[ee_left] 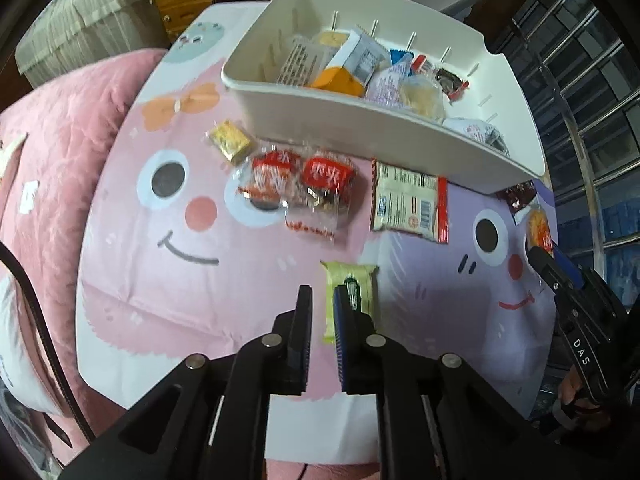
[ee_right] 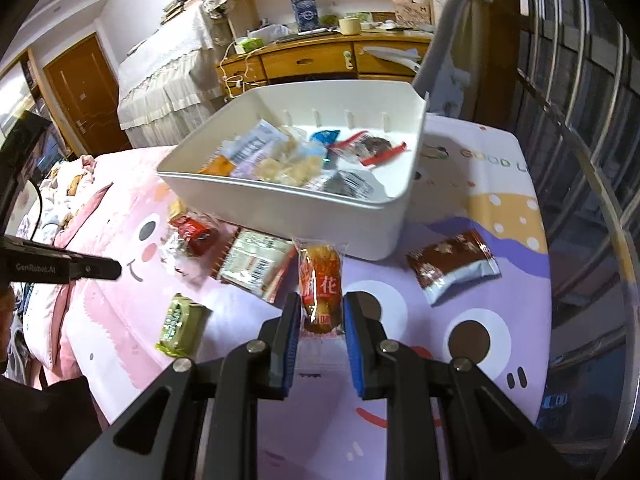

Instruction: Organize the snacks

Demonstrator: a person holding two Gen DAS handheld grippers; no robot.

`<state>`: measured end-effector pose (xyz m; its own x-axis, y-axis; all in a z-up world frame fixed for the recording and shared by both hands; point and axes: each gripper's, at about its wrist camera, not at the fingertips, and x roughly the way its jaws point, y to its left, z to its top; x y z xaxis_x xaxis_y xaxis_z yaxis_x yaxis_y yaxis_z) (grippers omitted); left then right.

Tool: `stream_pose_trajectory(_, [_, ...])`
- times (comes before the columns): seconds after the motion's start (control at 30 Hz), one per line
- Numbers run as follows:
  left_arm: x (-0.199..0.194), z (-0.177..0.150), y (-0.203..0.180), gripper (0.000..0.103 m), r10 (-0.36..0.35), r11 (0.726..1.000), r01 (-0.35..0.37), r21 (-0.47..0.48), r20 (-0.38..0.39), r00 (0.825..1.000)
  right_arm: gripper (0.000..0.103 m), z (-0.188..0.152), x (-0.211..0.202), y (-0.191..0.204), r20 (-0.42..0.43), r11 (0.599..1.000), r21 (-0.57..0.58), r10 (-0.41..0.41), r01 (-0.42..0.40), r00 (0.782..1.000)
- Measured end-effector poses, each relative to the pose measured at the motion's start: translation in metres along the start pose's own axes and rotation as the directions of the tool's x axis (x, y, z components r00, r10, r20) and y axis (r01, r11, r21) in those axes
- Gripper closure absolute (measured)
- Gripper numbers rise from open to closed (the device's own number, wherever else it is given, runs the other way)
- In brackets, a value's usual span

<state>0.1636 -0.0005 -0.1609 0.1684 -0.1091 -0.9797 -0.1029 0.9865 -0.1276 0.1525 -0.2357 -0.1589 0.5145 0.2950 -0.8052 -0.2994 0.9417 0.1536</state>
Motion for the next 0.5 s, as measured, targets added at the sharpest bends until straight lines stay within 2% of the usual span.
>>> stream_pose_trajectory(0.27, [0.002,0.0,0.013,0.087,-0.021,0.999,0.021,0.032,-0.005,1.0,0.081,0.008,-0.008,0.021,0.01,1.0,-0.008,-0.004,0.004,1.0])
stream_pose_trajectory(0.5, [-0.001,0.008,0.037,0.084,-0.064,0.994,0.066,0.082,-0.024,0.998,0.081,0.033,-0.006,0.041,0.046,0.999,0.019,-0.045,0.044,0.998])
